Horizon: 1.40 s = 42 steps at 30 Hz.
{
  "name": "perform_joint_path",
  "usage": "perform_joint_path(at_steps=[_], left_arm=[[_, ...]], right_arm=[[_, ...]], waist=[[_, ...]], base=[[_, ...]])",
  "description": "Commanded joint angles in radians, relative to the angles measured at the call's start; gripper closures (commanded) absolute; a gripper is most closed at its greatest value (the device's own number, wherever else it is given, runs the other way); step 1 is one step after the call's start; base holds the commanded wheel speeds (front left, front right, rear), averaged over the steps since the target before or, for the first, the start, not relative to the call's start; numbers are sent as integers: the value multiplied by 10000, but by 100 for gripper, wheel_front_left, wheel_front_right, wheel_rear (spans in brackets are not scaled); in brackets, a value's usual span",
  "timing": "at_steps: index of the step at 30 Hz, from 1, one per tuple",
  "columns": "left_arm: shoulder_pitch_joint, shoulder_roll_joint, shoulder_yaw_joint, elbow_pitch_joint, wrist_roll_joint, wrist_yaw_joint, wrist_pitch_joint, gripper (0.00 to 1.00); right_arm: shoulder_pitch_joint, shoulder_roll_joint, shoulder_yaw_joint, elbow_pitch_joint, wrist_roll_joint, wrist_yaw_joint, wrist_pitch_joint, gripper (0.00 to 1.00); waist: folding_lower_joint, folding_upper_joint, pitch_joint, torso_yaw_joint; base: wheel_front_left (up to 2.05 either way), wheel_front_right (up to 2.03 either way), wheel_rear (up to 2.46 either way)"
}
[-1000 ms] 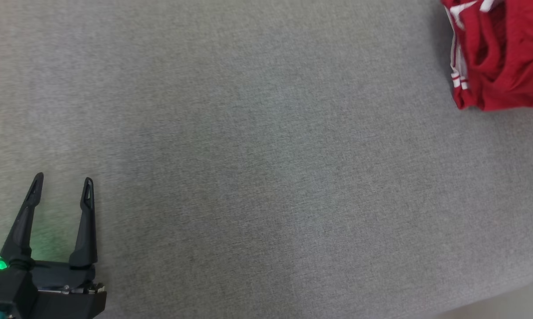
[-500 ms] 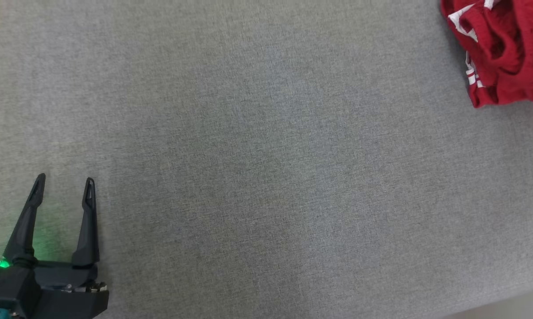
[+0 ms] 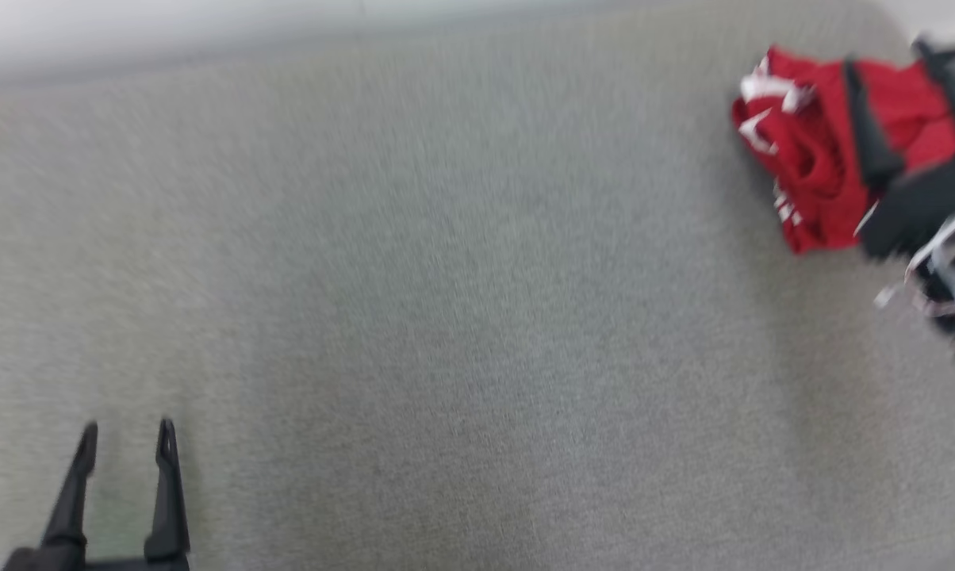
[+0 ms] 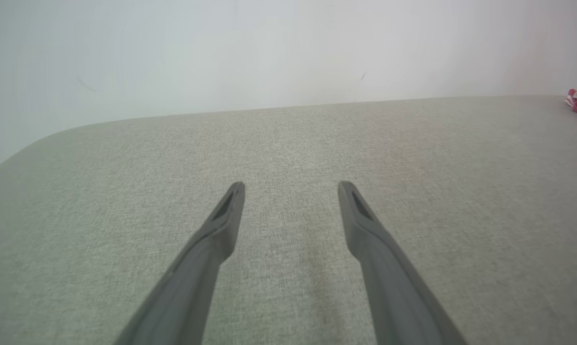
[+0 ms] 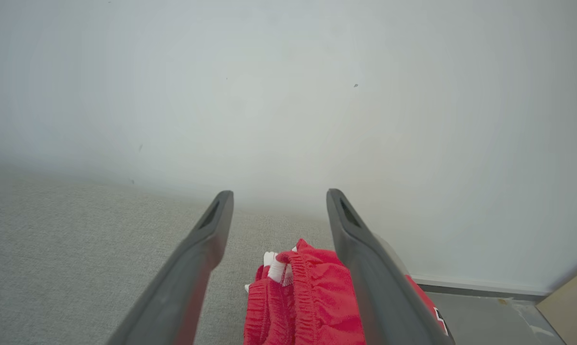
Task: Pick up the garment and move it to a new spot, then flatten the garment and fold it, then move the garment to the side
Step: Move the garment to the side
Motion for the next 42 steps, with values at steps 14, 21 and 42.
perform_joint_path(at_steps=[14,21,42], left_arm=[[860,-472,-70,565,187,-141,-27,0],[765,-469,-134,738,244,-153,-27,0],[939,-15,-651,1184,-165,-201,-23,0]], right_arm=[[5564,1515,-2810,-2861,-1202,-32,-40,0],[7622,2321,-3671,-3831,-1445,-32,-41,0],[9971,3563,-4329,-5689,-2329,-32,112,0]], waist=[[3,1,-3038,1394],[3,1,-3417,1812],[3,1,-4035,2095]], base=[[0,0,0],[0,0,0],[0,0,0]])
